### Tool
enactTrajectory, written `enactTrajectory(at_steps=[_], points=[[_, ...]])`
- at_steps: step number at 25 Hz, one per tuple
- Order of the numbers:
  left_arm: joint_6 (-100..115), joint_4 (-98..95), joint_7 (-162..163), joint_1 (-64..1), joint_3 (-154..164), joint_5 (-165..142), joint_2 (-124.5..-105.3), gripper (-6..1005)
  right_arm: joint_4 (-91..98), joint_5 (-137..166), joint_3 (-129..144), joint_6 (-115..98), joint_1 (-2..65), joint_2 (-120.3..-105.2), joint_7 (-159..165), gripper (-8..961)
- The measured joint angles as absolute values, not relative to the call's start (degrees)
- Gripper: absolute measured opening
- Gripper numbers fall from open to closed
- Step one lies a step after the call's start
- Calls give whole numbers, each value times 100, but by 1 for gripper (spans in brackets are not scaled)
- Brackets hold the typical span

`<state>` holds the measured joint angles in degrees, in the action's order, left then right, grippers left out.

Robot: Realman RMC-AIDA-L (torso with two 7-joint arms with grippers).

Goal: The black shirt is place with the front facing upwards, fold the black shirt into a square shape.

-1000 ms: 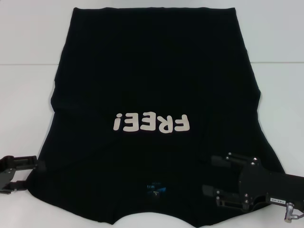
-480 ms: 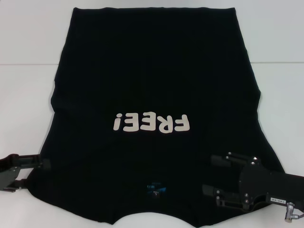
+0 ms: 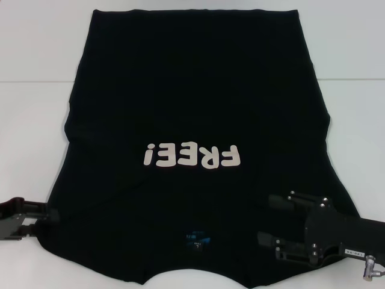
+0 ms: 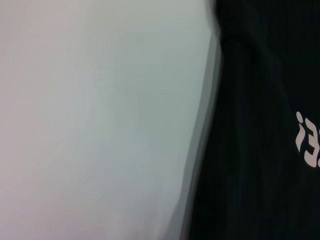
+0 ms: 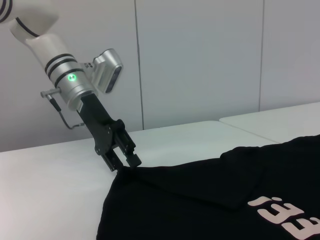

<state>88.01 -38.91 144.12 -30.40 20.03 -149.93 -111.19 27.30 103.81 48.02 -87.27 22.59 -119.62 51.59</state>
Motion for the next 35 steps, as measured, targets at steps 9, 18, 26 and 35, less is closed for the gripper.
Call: enactTrajectory(at_steps=[9, 18, 26, 35], points=[[8725, -3903, 14389, -3055, 2130, -14985, -11149, 362, 2733, 10379, 4755, -8785, 2258, -11961, 5185, 778], [8718, -3903, 14387, -3013, 2154, -14974, -11152, 172, 2761, 10380, 4746, -8800, 2247, -11949, 5293, 777], [8755, -3902, 14230, -3016, 2136, -14926, -11152, 16, 4278, 10482, 4692, -9092, 1900, -11816, 8253, 776], [8772, -3901, 14004, -3045, 2135, -14842, -11135, 17, 5365, 12093, 4572, -9544, 2465, -10982, 13620, 775]])
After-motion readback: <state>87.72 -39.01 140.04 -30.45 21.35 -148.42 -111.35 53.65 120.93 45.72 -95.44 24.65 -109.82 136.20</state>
